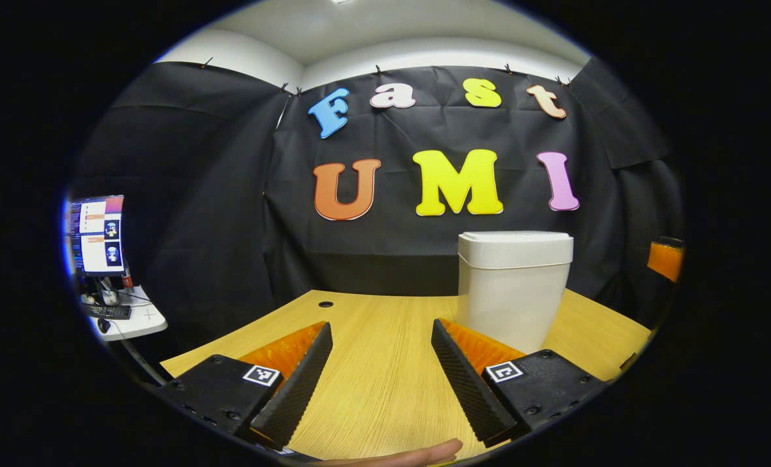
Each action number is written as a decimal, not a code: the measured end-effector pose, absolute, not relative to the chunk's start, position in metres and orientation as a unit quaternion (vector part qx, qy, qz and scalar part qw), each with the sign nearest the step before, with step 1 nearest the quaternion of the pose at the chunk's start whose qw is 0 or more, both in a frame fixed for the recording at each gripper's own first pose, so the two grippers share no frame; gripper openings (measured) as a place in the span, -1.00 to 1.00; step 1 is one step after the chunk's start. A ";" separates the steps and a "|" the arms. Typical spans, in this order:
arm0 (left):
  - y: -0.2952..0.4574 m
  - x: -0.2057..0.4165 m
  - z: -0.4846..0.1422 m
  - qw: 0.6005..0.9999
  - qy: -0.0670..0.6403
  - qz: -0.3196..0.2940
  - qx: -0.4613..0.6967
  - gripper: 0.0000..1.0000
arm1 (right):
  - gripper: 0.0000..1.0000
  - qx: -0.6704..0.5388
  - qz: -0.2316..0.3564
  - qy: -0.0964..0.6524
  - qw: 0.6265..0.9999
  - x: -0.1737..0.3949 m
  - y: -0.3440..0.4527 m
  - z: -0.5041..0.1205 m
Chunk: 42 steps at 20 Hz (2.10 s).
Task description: Press the lid of the desktop garbage bin to open it, pick up the crumpled paper on the desktop and throw it into the bin, then pick up the pop can on the desktop and drop it into the bin, and finally close the garbage bin lid.
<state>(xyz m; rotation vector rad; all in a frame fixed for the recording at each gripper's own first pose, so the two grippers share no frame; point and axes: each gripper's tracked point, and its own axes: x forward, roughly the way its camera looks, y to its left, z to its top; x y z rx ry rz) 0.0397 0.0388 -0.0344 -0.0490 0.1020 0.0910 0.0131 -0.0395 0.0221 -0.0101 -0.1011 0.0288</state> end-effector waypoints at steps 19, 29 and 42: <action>0.013 0.008 -0.020 1.000 0.019 0.024 0.007 0.98 | 0.91 -0.053 0.021 -0.052 0.997 -0.007 -0.012 0.009; 0.010 0.013 -0.033 0.999 0.037 0.021 0.010 0.98 | 0.94 -0.037 0.035 -0.035 0.998 -0.005 -0.011 0.000; -0.001 0.015 -0.041 0.999 0.044 0.011 0.019 0.98 | 0.94 -0.047 0.029 -0.029 0.998 -0.002 -0.010 -0.007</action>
